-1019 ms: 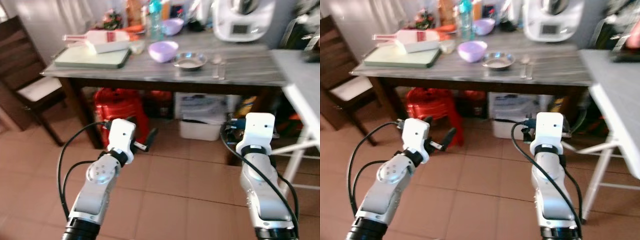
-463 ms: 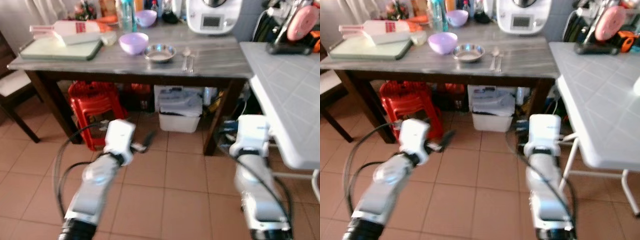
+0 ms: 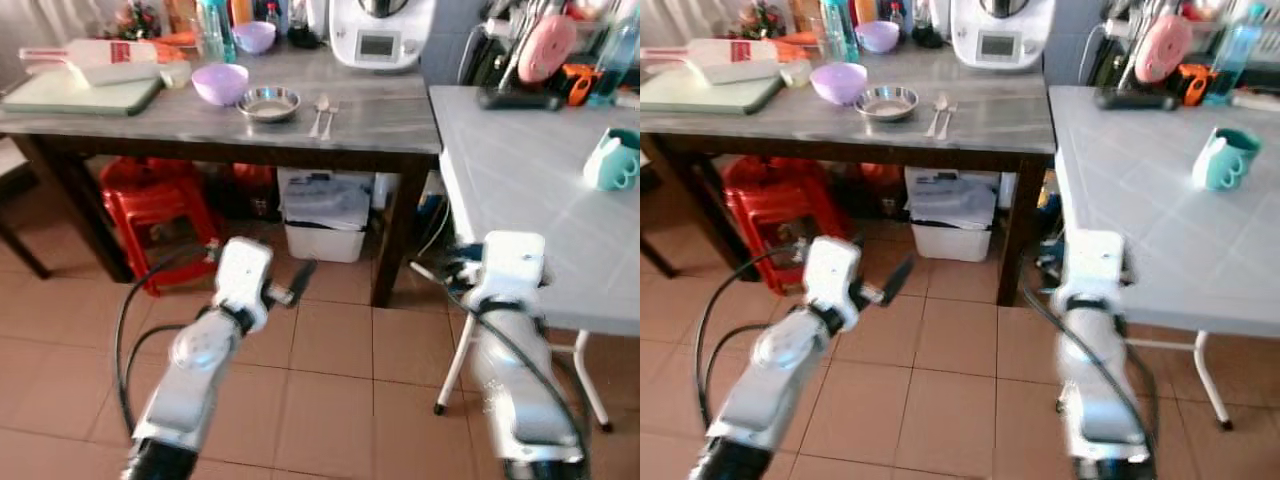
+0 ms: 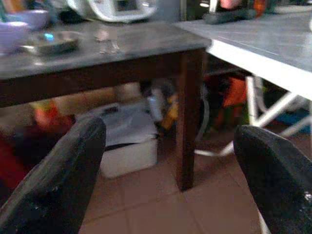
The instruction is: Setting the table
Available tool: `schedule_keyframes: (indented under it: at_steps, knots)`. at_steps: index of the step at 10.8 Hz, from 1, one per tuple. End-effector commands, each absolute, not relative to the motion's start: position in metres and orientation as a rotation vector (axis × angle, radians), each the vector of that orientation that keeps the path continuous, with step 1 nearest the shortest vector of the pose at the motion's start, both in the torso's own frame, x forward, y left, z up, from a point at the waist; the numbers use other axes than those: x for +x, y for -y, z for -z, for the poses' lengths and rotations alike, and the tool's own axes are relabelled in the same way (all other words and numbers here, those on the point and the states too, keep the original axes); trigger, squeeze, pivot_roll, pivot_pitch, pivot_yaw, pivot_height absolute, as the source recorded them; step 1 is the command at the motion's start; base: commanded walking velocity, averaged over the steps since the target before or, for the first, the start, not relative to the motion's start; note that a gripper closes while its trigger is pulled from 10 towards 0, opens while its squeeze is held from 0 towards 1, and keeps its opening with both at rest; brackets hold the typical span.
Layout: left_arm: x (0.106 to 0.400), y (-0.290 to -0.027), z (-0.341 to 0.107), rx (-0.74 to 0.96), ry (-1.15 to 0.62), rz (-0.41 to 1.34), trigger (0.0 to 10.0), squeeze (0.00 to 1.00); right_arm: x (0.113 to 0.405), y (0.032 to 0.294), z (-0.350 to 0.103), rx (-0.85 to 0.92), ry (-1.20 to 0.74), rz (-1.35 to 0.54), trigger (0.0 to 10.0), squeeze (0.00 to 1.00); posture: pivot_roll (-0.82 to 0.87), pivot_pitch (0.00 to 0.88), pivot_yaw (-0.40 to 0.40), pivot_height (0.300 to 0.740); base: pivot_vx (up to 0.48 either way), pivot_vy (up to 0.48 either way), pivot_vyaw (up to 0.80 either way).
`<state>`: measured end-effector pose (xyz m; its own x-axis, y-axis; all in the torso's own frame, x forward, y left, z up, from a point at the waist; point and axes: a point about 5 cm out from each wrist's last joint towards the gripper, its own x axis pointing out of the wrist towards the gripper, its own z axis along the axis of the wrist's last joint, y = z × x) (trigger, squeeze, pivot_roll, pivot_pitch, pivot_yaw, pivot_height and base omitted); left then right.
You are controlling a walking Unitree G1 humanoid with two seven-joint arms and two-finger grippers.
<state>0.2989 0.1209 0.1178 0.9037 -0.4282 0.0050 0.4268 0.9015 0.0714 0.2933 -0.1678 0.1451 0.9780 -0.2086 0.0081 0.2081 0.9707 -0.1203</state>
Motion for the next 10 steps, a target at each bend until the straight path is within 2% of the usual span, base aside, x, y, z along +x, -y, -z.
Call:
schedule_keyframes:
  at_steps: [1, 7, 10]
  knots:
    - [0.2994, -0.1170, -0.1218, 0.078, 0.036, 0.462, 10.0, 0.00, 0.2940, 0.1746, -0.1503, -0.125, 0.005, 0.233, 10.0, 0.00, -0.03, 0.101, 0.023, 0.740, 0.000, -0.371, 0.00]
    - [0.3001, -0.1156, -0.1232, 0.082, 0.044, 0.467, 10.0, 0.00, 0.2947, 0.1737, -0.1524, -0.143, 0.016, 0.225, 10.0, 0.00, -0.03, 0.102, 0.026, 0.740, 0.000, -0.364, 0.00]
    - [0.2992, -0.1142, -0.1275, 0.027, 0.079, 0.474, 10.0, 0.00, 0.2940, 0.1744, -0.1534, -0.153, 0.022, 0.227, 10.0, 0.00, -0.04, 0.107, 0.025, 0.740, 0.000, 0.000, 0.00]
